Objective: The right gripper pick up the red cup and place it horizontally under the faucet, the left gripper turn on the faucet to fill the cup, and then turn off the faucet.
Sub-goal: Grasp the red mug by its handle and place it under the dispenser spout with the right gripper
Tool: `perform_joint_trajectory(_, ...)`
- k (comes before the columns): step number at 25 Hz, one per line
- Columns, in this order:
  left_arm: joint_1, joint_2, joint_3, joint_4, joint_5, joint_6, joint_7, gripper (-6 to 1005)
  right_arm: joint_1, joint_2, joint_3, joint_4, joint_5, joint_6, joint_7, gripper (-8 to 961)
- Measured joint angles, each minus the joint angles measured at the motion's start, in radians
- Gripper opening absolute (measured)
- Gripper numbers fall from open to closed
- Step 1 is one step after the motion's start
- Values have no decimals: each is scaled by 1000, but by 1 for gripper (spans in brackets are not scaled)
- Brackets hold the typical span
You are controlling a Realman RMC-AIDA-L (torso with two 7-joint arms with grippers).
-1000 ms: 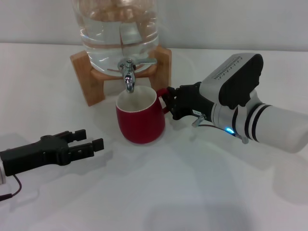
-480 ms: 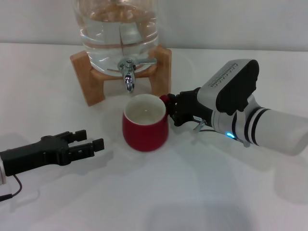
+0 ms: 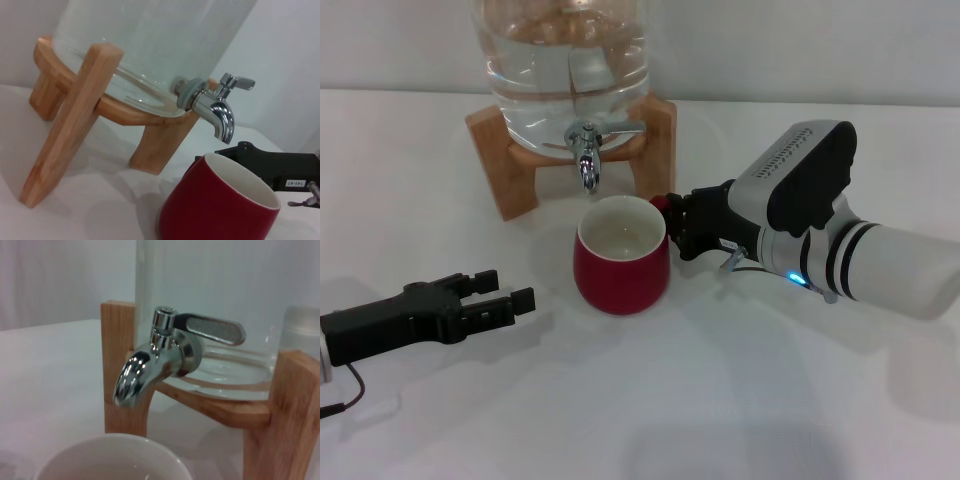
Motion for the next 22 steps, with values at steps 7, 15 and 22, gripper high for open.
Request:
perform_joint_trajectory(7, -1, 0, -3, 0, 1, 2, 0, 887, 13, 0, -1, 2, 12, -8, 2, 118)
perform_joint_trajectory(15, -3, 0, -4, 0, 1, 4, 1, 887, 26, 0, -1, -1, 26, -11, 2, 132)
perform_joint_trajectory(22, -6, 0, -3, 0, 1, 5, 0, 887, 34, 0, -7, -4, 26, -13, 2, 144)
